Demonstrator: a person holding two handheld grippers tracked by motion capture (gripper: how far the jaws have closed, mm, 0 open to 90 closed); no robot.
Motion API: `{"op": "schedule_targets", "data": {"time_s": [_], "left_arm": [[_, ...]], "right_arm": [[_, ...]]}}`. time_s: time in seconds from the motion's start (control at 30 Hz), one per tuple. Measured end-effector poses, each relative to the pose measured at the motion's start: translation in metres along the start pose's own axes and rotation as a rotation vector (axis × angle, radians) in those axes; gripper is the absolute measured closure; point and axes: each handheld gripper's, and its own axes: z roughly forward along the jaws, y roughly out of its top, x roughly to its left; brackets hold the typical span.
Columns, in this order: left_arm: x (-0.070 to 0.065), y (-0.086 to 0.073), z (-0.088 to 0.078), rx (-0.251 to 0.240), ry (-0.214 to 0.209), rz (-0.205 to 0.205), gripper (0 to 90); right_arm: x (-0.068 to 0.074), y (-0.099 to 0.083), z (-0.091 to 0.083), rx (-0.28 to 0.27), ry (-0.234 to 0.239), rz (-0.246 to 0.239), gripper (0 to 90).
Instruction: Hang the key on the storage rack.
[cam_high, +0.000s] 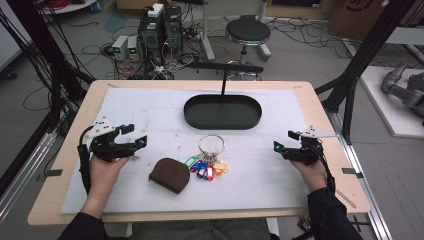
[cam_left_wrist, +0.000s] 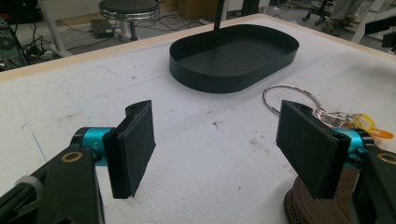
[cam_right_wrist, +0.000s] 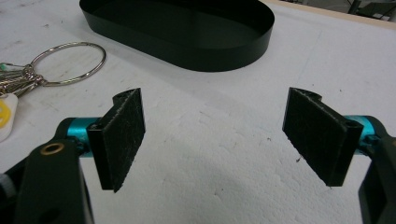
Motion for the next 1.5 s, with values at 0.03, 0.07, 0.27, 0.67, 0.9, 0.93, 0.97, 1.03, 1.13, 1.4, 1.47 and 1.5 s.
{"op": "schedule_targets", "data": {"time_s": [0.03,0.07,0.27,0.67,0.9,0.93,0.97,1.03,1.13,1.4,1.47,1.5], "left_arm": [[0.0,0.0,-0.001,-0.002,-0.002,0.002,28.0],[-0.001,0.001,-0.001,-0.003,0.001,0.003,28.0],[-0.007,0.003,-0.004,-0.015,-0.002,0.026,28.0],[-0.024,-0.006,-0.008,-0.009,0.034,0.059,28.2],[-0.022,-0.009,-0.013,-0.01,0.027,0.046,28.3],[-0.021,-0.009,-0.013,-0.014,0.024,0.044,28.3],[-0.021,-0.008,-0.014,-0.015,0.022,0.04,28.4],[-0.021,-0.008,-0.014,-0.016,0.025,0.039,29.1],[-0.022,-0.008,-0.014,-0.018,0.04,0.037,29.9],[-0.025,-0.008,-0.012,-0.014,0.042,0.043,30.9],[-0.026,-0.008,-0.012,-0.014,0.047,0.046,30.9],[-0.026,-0.008,-0.012,-0.014,0.047,0.045,30.9]], "right_arm": [[0.0,0.0,0.0,0.0,0.0,0.002,21.6],[0.0,0.0,0.0,-0.003,-0.001,0.002,21.6],[0.002,0.0,-0.001,-0.002,-0.007,0.004,22.4],[0.031,0.017,0.016,0.012,0.057,-0.025,35.6],[0.055,0.029,0.034,0.047,0.099,-0.061,43.4],[0.057,0.031,0.038,0.049,0.106,-0.064,45.3],[0.064,0.035,0.046,0.065,0.118,-0.069,47.5],[0.07,0.039,0.056,0.078,0.127,-0.077,51.3],[0.079,0.043,0.073,0.12,0.123,-0.082,56.0],[0.105,0.054,0.113,0.206,0.111,-0.108,65.5],[0.11,0.055,0.122,0.234,0.096,-0.126,66.9],[0.112,0.055,0.126,0.246,0.093,-0.127,67.2]]}}
